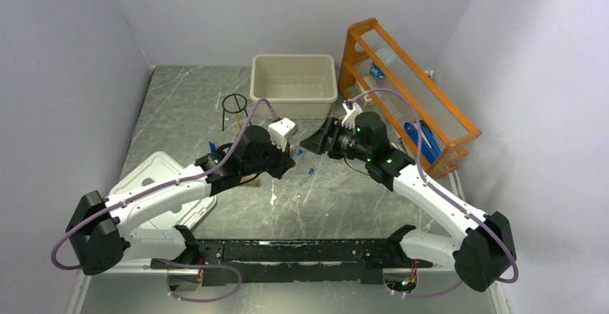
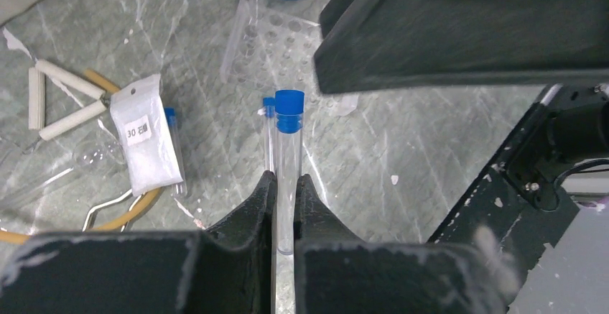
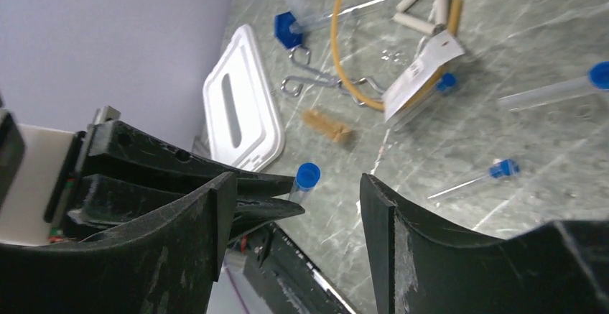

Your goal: Organize the chemistry lab equipment

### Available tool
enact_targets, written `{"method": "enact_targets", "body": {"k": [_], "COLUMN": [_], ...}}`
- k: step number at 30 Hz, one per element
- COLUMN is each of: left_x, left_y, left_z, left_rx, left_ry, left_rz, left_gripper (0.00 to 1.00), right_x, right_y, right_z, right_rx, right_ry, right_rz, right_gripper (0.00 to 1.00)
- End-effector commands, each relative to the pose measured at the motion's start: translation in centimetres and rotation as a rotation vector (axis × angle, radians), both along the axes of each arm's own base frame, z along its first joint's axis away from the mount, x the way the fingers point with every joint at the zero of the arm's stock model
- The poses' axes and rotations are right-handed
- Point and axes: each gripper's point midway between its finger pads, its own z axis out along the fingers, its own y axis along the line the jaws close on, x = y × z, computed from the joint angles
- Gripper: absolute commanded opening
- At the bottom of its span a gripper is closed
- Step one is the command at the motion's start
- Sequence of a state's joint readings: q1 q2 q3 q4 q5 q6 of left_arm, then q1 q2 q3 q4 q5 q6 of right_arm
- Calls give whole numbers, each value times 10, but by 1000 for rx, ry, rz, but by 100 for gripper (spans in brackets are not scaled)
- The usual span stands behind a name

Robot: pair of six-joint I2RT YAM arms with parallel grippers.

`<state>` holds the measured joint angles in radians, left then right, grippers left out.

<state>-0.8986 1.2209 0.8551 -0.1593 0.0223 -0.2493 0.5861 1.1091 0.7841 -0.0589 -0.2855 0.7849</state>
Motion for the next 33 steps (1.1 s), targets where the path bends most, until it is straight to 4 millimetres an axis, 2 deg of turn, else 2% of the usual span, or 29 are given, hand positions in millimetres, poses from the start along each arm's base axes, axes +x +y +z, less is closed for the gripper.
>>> {"method": "enact_targets", "body": {"k": [1, 3, 9, 13, 16, 19, 21, 26, 29, 33], "left_x": [-7, -11, -15, -14, -13, -12, -12, -8, -5, -1], "left_y": [-11, -13, -12, -10, -10, -9, -9, -5, -2, 1], "left_z": [27, 30, 31, 32, 33, 31, 31, 30, 29, 41], "left_rx": [-78, -83, -73, -75, -79, -74, -70, -62, -61, -74], "left_ry": [-56, -34, -22, -26, -29, -30, -32, -43, -41, -28], "left_rz": [-75, -93, -107, -94, -89, -84, -80, -58, -23, 29], "left_gripper": [5, 5, 5, 5, 5, 5, 5, 5, 17, 46], "right_x": [-14, -16, -17, -18, -19, -20, -21, -21, -18, -2], "right_y": [20, 23, 27, 27, 28, 29, 30, 33, 30, 13], "right_z": [12, 11, 7, -2, -12, -17, -16, -10, -5, -5], "right_rx": [103, 135, 156, 129, 111, 103, 116, 147, 145, 40], "right_ry": [31, 46, 84, 116, 143, 153, 149, 132, 89, -41], "right_rz": [125, 141, 152, 158, 171, 179, 191, 207, 194, 106], "right_gripper": [67, 65, 45, 44, 48, 47, 42, 22, 15, 14]}}
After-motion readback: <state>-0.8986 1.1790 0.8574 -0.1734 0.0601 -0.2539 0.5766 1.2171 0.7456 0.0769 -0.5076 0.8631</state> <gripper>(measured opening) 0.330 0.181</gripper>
